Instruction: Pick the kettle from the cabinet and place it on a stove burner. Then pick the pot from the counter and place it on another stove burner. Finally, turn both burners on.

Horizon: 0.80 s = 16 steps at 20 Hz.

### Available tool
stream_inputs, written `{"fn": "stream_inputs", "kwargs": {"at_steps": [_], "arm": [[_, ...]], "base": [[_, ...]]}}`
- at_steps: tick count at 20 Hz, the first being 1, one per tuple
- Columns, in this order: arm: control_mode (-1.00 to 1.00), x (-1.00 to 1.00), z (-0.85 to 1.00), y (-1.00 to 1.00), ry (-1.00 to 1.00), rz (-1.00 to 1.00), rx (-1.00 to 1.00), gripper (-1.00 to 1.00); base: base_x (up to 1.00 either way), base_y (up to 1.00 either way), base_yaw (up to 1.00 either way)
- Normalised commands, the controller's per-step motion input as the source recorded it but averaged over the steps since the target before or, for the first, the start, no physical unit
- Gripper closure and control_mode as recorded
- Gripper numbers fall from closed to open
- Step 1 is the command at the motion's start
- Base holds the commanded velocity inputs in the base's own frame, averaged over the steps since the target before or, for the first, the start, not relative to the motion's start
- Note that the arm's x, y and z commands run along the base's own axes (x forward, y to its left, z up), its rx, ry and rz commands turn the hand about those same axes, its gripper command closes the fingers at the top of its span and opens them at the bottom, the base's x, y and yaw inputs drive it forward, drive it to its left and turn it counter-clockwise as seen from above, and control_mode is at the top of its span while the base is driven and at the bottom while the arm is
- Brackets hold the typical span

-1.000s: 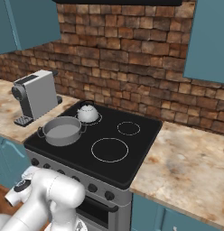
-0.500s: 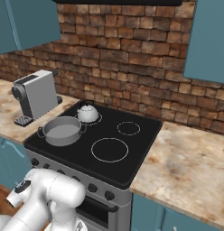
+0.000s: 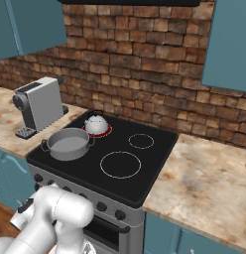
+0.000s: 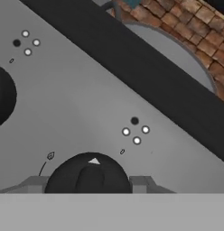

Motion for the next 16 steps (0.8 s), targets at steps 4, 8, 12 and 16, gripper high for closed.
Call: {"fn": "stream_inputs", "kwargs": {"at_steps": [4, 8, 12, 16], "arm": [[-1.0, -0.14, 0.05, 0.02, 0.03, -0.01, -0.3, 1.0], [-1.0, -0.11, -0.04, 0.03, 0.03, -0.01, -0.06, -1.0], [-1.0, -0.04, -0.01, 0.04, 0.04, -0.01, 0.0, -1.0], [-1.0, -0.25, 0.0, 0.07, 0.03, 0.0, 0.0, -1.0]], "base": [[0.0, 0.0, 0.0], [0.0, 0.0, 0.0], [0.0, 0.0, 0.0], [0.0, 0.0, 0.0]]}}
